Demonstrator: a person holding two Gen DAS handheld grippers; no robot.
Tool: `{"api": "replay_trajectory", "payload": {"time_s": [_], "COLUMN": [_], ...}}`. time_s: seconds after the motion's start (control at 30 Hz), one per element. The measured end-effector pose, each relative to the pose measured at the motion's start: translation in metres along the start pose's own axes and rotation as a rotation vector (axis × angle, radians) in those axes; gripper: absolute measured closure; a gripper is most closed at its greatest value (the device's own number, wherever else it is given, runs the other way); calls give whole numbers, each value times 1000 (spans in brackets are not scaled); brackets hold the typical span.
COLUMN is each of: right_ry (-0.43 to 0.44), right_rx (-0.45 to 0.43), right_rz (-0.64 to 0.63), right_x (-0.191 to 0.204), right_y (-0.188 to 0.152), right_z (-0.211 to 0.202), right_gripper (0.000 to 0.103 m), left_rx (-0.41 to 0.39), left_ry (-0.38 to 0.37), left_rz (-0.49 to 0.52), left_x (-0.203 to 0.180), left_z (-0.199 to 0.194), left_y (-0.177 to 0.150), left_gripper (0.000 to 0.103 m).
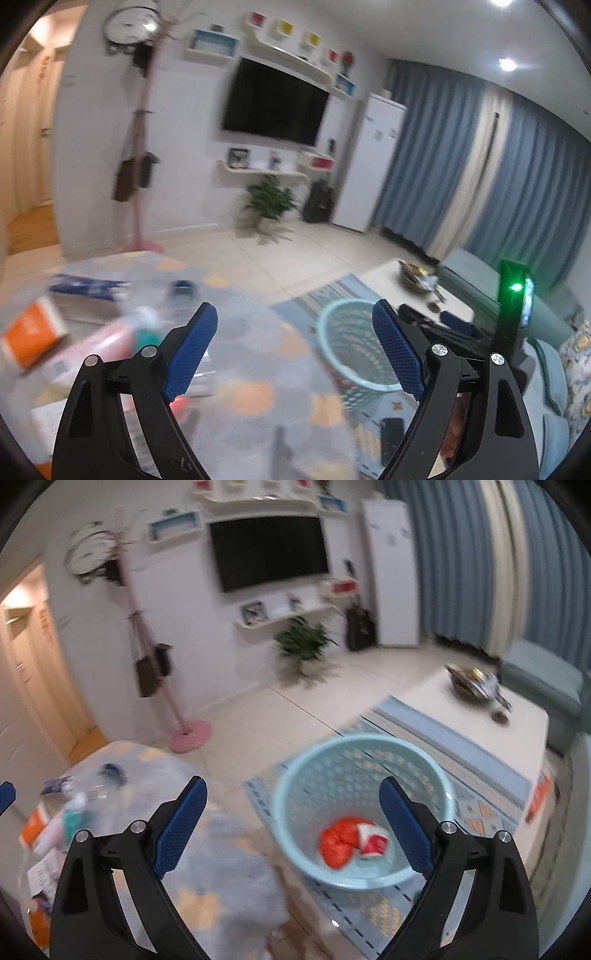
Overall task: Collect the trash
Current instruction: 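Grasp the orange paper cup with the left tool while the right tool grasps the clear bottle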
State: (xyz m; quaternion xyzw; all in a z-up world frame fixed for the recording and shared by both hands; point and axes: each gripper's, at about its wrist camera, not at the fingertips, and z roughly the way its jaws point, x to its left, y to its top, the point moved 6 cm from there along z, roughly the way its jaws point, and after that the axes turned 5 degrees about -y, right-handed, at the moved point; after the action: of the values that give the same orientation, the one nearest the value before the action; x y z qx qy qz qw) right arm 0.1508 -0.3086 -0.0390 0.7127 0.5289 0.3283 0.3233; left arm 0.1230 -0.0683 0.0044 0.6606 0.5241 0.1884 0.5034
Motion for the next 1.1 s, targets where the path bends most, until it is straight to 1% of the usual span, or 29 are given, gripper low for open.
{"api": "replay_trajectory", "payload": {"time_s": [0.1, 0.13, 0.2, 0.27, 0.33, 0.37, 0.4, 0.43, 0.53, 0.57, 0.63, 0.7, 0.73, 0.8, 0.83, 0.9, 0.97, 1.1], "right_ry": [65, 77, 111, 163, 215, 231, 245, 252, 249, 249, 249, 239, 232, 226, 221, 209, 219, 217], "right_rx": [-20, -21, -15, 8, 45, 59, 79, 95, 138, 151, 178, 196, 206, 230, 244, 274, 298, 309], "right_rz": [-70, -90, -136, -181, -218, -232, -246, -257, -276, -281, -290, -299, -304, -309, -309, -311, -309, -323], "right_x": [43, 54, 80, 108, 135, 147, 159, 169, 194, 200, 213, 221, 225, 229, 231, 233, 235, 241], "right_y": [-2, -4, -8, -12, -16, -19, -21, -23, -32, -34, -40, -45, -47, -51, -53, -57, -59, -58], "right_z": [-14, -16, -18, -17, -11, -7, -1, 4, 21, 26, 36, 45, 50, 58, 62, 70, 75, 79], "right_gripper": [13, 14, 15, 21, 26, 28, 33, 35, 36, 36, 36, 36, 36, 36, 36, 36, 35, 34], "left_rx": [-17, -20, -27, -26, -11, 0, 5, 18, 46, 74, 130, 166, 204, 256, 280, 303, 337, 365], "left_ry": [64, 101, 148, 211, 250, 279, 297, 311, 371, 359, 335, 284, 260, 257, 258, 266, 263, 247], "left_rz": [-32, -45, -55, -73, -86, -92, -95, -97, -106, -106, -138, -167, -190, -191, -174, -164, -180, -185], "left_x": [37, 55, 79, 113, 143, 167, 180, 194, 244, 260, 291, 304, 316, 322, 327, 329, 335, 331], "left_z": [-30, -40, -53, -67, -77, -82, -85, -87, -91, -87, -77, -67, -58, -44, -36, -28, -16, -9], "left_y": [0, 0, 2, 3, 3, 5, 5, 5, 1, -1, -8, -16, -20, -31, -32, -37, -41, -46], "left_gripper": [19, 19, 19, 19, 19, 19, 18, 17, 17, 17, 17, 17, 17, 17, 17, 17, 17, 17]}}
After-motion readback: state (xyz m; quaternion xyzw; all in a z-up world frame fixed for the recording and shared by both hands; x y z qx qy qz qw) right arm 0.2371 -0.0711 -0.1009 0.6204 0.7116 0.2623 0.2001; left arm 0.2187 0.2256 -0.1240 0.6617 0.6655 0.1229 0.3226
